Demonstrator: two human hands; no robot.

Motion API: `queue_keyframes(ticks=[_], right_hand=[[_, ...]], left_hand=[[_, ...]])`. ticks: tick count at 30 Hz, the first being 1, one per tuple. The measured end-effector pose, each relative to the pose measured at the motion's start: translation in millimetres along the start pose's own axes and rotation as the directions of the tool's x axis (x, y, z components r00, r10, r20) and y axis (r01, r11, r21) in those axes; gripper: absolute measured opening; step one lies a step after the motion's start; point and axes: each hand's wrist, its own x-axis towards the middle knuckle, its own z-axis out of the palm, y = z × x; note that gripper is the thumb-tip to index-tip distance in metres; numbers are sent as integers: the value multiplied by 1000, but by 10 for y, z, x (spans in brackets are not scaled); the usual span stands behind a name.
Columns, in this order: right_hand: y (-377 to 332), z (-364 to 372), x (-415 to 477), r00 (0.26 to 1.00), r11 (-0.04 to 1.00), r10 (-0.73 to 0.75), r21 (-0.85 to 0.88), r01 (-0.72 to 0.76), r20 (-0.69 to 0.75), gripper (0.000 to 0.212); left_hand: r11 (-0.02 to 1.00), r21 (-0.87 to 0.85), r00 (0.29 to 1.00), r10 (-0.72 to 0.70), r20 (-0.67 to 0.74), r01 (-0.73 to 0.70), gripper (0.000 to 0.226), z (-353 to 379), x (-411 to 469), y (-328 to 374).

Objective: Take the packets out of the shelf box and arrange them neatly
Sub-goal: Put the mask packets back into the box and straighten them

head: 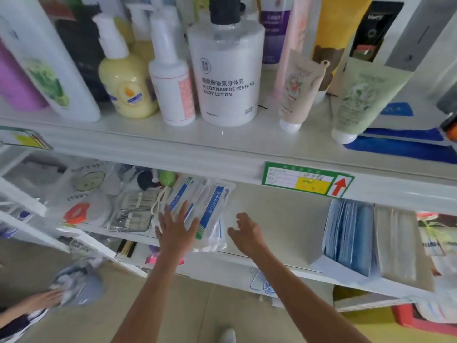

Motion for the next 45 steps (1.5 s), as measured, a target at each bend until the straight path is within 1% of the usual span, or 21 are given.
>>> queue_keyframes(ticks=[2,3,5,7,10,12,15,18,20,22,25,27,30,32,34,36,38,40,42,43,45], right_hand=[[-125,281,168,985,969,167,178,-170,36,51],[-158,377,257,977,953,210,216,-213,37,49],[-190,478,370,973,947,227,224,-232,48,44],[-206,506,379,973,944,205,241,-224,103,41],[-114,492,348,980,927,168,321,-194,107,60],[-12,423,312,984,878,169,443,-179,63,73],[208,198,269,983,790,180,600,-125,-32,83],[446,-163,221,957,778,232,624,-75,-174,79],[591,-434,153,915,836,286,540,-94,-285,71],[721,-676,60,850,902,339,397,-170,-404,65],[887,-860,-5,788,946,324,169,-277,-523,59],[948,-894,-4,781,941,326,103,-323,-532,44],[951,-919,-23,799,934,333,57,-353,-500,22],[953,-906,-29,801,919,315,-48,-392,-510,21],[953,-845,-44,790,899,298,-119,-421,-536,33],[945,-766,-58,791,909,226,-170,-381,-568,57],[937,-678,-60,805,929,84,-247,-276,-587,69],[937,-587,-56,829,905,-59,-381,-191,-556,62],[1014,-497,-39,871,827,-191,-553,-106,-453,51],[1066,-473,-40,895,791,-232,-609,-55,-382,51],[1194,-493,-57,930,761,-238,-649,0,-280,56]], left_hand=[[998,-64,999,9,36,-7,72,120,-36,-153],[997,-75,999,18,30,-16,73,170,-58,-199],[998,-24,998,62,25,-61,74,213,-83,-221],[995,16,995,97,34,-97,77,209,-110,-156],[992,-82,995,100,14,-98,74,210,-177,27],[983,-105,987,157,31,-153,72,223,-200,187],[969,-150,973,212,91,-197,65,355,-265,462],[976,-112,972,202,122,-188,62,578,-373,732],[980,-84,967,195,162,-183,66,685,-425,877],[977,-49,957,213,195,-207,68,761,-465,977],[964,-3,942,261,209,-266,64,845,-530,1098],[962,-16,942,271,200,-273,62,886,-590,1187],[960,-42,942,280,187,-277,61,897,-651,1273],[955,-18,939,293,178,-295,62,901,-672,1266],[946,5,931,318,179,-324,65,905,-674,1232],[929,-5,913,364,185,-370,69,888,-641,1179],[905,11,891,417,179,-426,73,858,-583,1095],[879,70,876,457,156,-471,78,844,-543,1012],[862,135,872,474,123,-488,82,867,-540,977],[857,162,872,478,108,-490,83,880,-552,991],[846,201,869,488,80,-493,83,920,-575,1053]])
